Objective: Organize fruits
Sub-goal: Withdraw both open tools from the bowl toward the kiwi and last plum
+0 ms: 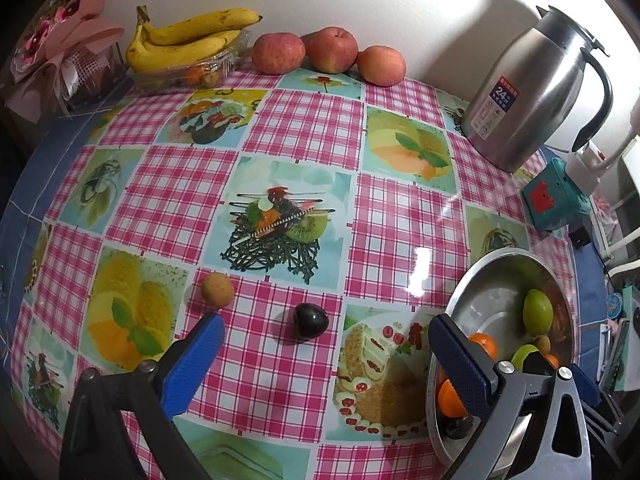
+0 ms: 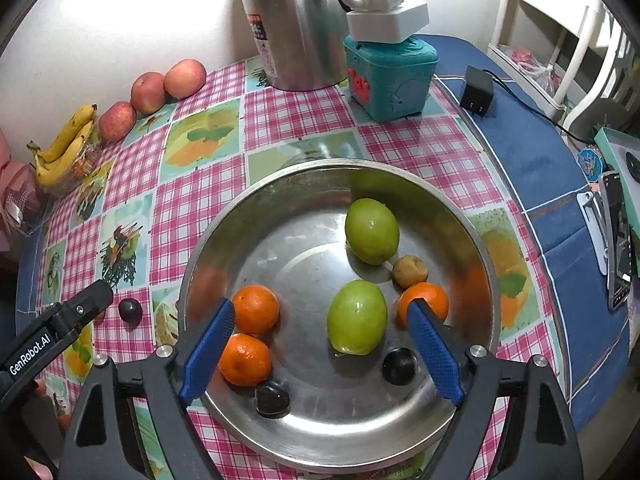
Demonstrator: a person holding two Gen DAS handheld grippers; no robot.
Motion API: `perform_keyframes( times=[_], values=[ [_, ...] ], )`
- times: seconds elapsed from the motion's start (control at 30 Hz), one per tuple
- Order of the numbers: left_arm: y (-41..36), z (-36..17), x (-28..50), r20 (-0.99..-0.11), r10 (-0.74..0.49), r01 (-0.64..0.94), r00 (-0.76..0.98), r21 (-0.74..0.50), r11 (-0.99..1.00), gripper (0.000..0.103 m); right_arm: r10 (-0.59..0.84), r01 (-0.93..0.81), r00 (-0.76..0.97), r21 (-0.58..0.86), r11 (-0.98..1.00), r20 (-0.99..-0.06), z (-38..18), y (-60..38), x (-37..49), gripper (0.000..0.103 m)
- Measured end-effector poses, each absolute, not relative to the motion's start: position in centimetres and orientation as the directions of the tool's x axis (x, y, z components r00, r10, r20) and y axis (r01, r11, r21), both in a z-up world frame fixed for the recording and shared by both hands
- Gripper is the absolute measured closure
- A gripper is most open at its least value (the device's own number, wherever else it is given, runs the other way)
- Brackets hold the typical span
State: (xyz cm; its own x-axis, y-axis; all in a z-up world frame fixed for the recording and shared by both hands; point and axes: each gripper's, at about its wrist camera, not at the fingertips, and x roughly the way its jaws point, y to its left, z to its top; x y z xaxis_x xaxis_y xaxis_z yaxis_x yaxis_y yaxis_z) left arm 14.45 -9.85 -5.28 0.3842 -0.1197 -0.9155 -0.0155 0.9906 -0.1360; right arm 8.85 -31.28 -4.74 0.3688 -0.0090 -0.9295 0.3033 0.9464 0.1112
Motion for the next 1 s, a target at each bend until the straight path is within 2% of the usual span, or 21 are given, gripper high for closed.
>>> perform_keyframes(
  times=[0.03,0.1,0.6,0.83,1.0],
  values=[
    [-9.9,-5.2,14.4,-0.914,-0.119,-0.011,0.388,-0.134,0.991,0.0,-0.011,0.303,0.37,0.11,0.947,-0.929,-4.7,-31.2,8.8,0.014],
    [-9.9,-5.1,14.4,-0.911,-0.118,-0.004,0.395,-0.13,0.991,0.0,-0.013,0.303,0.373,0.108,0.947,-0.928,-4.7,-31.2,8.8,0.004],
    [-8.6,-4.1,14.4,-0.881,-0.144,0.059,0.45,-0.132,0.99,0.0,-0.01,0.274,0.39,0.106,0.956,-0.921,-5.0,-30.0,9.1,0.004],
    [-6.5,-3.6,14.9,-0.877,-0.093,0.083,0.472,-0.061,0.995,0.0,-0.015,0.26,0.397,0.097,0.961,-0.918,-4.8,-29.1,9.4,0.004],
    [-4.1,-3.6,15.4,-0.879,-0.076,0.047,0.471,-0.062,0.997,0.0,-0.002,0.242,0.419,0.11,0.964,-0.908,-4.2,-27.8,9.8,0.004]
  ],
)
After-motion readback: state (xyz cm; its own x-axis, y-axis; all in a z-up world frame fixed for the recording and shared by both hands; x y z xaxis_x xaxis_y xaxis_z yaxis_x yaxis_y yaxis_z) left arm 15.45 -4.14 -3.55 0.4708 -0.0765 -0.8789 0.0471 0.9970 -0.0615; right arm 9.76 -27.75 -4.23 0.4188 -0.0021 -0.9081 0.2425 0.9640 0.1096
